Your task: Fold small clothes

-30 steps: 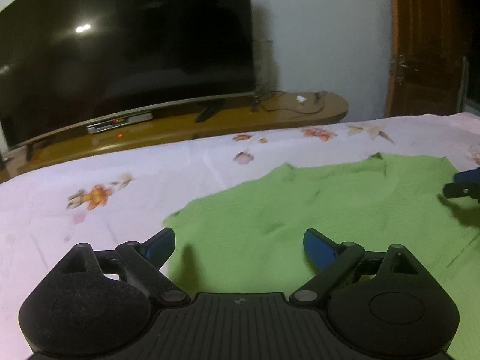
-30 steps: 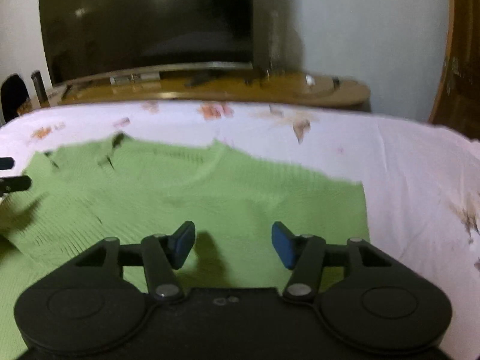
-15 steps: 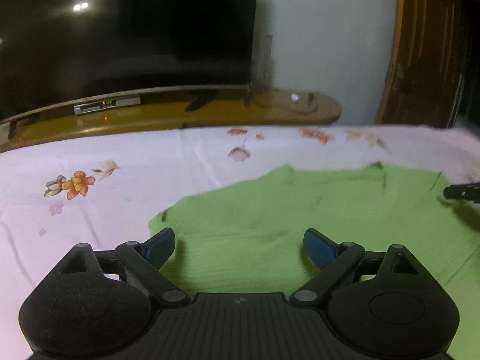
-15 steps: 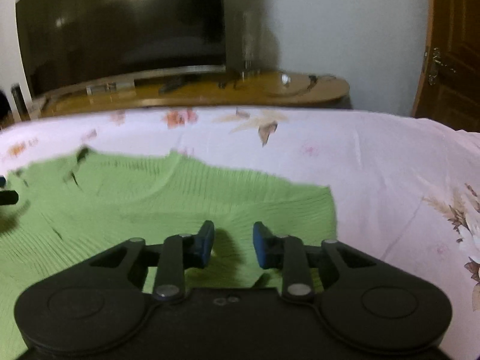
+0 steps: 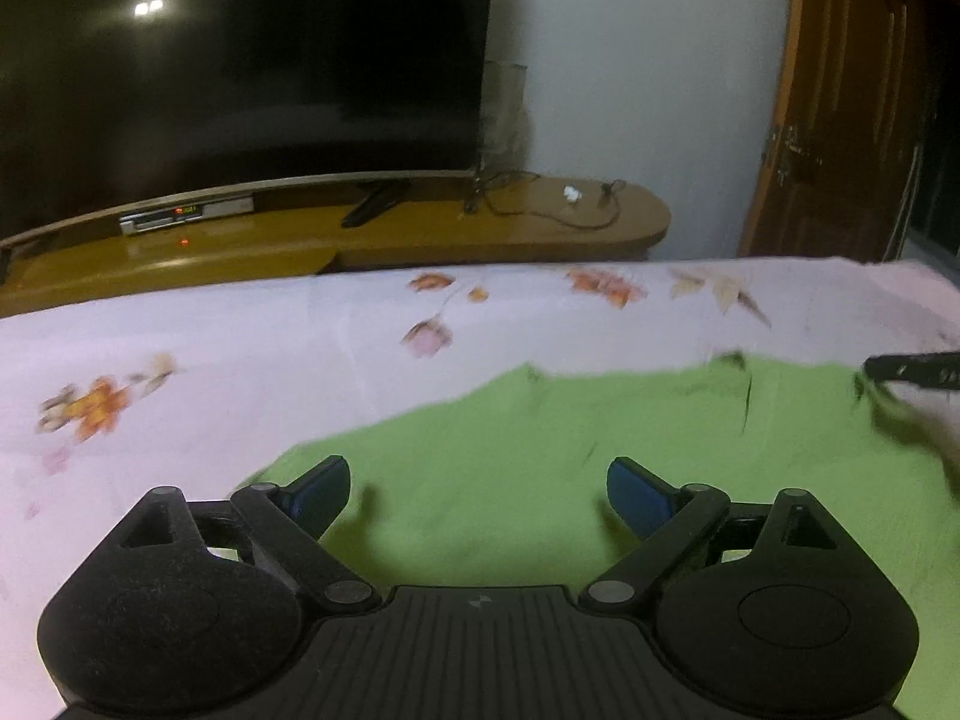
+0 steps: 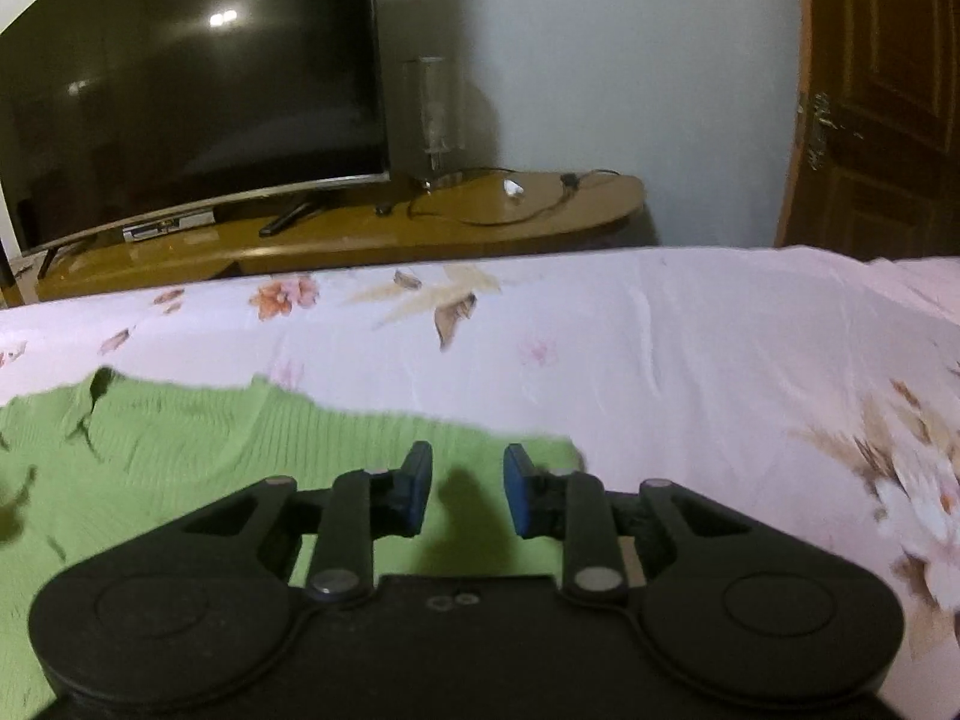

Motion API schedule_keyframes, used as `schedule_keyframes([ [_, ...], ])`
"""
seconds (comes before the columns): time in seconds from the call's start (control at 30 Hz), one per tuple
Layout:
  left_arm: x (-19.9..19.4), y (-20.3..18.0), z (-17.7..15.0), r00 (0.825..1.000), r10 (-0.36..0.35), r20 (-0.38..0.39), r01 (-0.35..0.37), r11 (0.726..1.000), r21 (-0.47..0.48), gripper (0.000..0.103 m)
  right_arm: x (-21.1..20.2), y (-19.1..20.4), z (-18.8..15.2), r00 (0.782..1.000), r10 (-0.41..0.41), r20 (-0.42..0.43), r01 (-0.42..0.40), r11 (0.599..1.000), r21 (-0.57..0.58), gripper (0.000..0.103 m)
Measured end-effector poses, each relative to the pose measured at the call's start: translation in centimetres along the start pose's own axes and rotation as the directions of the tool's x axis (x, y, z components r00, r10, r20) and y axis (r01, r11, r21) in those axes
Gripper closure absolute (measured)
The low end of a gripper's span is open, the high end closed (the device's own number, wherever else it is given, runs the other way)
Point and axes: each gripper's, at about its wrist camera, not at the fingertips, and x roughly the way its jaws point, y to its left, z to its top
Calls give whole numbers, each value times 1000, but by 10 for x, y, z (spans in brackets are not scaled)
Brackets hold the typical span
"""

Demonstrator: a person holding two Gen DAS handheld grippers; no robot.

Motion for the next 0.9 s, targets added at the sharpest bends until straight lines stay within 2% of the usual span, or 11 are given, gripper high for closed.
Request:
schedule_keyframes([
  [0.1,28,-17,6,998,31,-58,-31,1000,1,11,15,14,12,1000,27,6,-26,999,-35,79],
  [0.17,51,-24,-3,988,58,-140,-57,998,12,10,38,23,13,998,3,-63,-7,998,-55,78],
  [0.2,49,-28,-4,991,68,-115,-64,997,35,10,53,26,9,991,-16,-133,7,998,-68,77],
  [0.27,38,-29,-2,993,63,-102,-58,997,46,10,52,28,10,994,-23,-109,13,995,-95,77],
  [0.33,10,-27,-2,997,67,-29,-65,996,55,10,31,20,12,999,8,-49,-12,998,-64,72],
  [0.4,-15,-20,-7,996,85,-17,-84,995,55,10,8,7,7,1000,11,-3,-11,999,-44,71],
  [0.5,-58,-9,-27,994,112,1,-111,992,63,10,-21,-18,-10,999,45,-8,-45,999,-22,71],
  [0.67,-134,12,-81,990,124,-73,-124,992,8,10,-65,-56,-55,988,131,-82,-125,989,74,71],
  [0.77,-173,16,-117,984,79,-157,-93,992,-90,10,-97,-73,-88,978,169,-120,-157,982,104,69],
  [0.87,-209,11,-147,982,-29,-189,-8,981,-195,11,-130,-82,-113,965,206,-163,-186,974,132,69],
  [0.9,-219,9,-158,975,-75,-209,26,973,-228,16,-143,-86,-121,954,237,-182,-209,965,161,70],
])
